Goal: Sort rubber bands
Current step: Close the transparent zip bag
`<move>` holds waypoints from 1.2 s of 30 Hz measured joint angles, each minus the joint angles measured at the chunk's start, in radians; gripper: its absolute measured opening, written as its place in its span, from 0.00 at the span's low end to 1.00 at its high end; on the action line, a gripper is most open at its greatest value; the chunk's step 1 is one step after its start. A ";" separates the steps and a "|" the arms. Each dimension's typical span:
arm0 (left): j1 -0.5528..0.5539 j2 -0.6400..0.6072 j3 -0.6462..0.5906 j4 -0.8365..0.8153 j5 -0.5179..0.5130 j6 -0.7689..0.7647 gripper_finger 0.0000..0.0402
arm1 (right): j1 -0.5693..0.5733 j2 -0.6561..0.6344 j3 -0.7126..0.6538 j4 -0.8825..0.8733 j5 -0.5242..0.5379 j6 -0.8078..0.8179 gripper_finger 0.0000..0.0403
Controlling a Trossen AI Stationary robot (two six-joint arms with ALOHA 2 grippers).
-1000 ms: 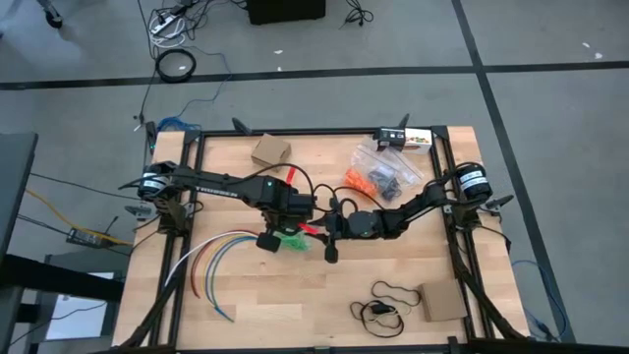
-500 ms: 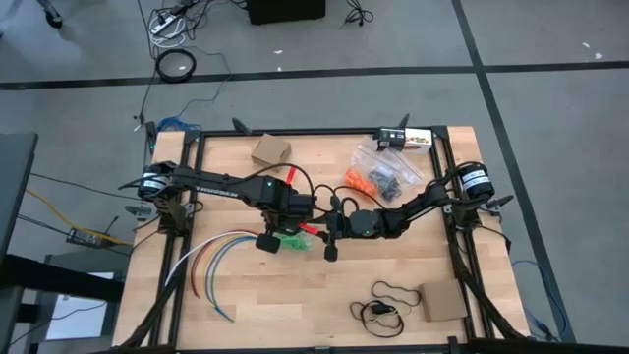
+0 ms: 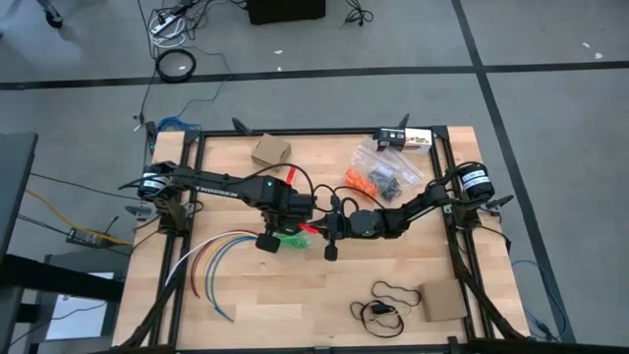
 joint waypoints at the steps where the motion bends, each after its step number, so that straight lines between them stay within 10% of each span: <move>1: 0.000 0.000 0.000 0.000 0.000 0.000 0.00 | 0.000 0.000 0.000 0.000 0.000 0.004 0.00; 10: 0.008 0.000 0.013 0.033 -0.102 0.004 0.01 | -0.001 -0.058 -0.001 -0.028 0.050 -0.004 0.00; 17: 0.058 0.000 0.151 0.136 -0.183 0.059 0.28 | -0.090 -0.289 0.000 -0.377 0.239 0.021 0.00; 26: 0.181 0.000 0.367 0.207 -0.285 0.180 0.59 | -0.350 -0.473 0.000 -0.825 0.164 0.216 0.00; 36: 0.213 -0.095 0.486 -0.117 -0.202 0.110 0.61 | -0.642 -0.473 0.000 -1.063 0.101 0.237 0.00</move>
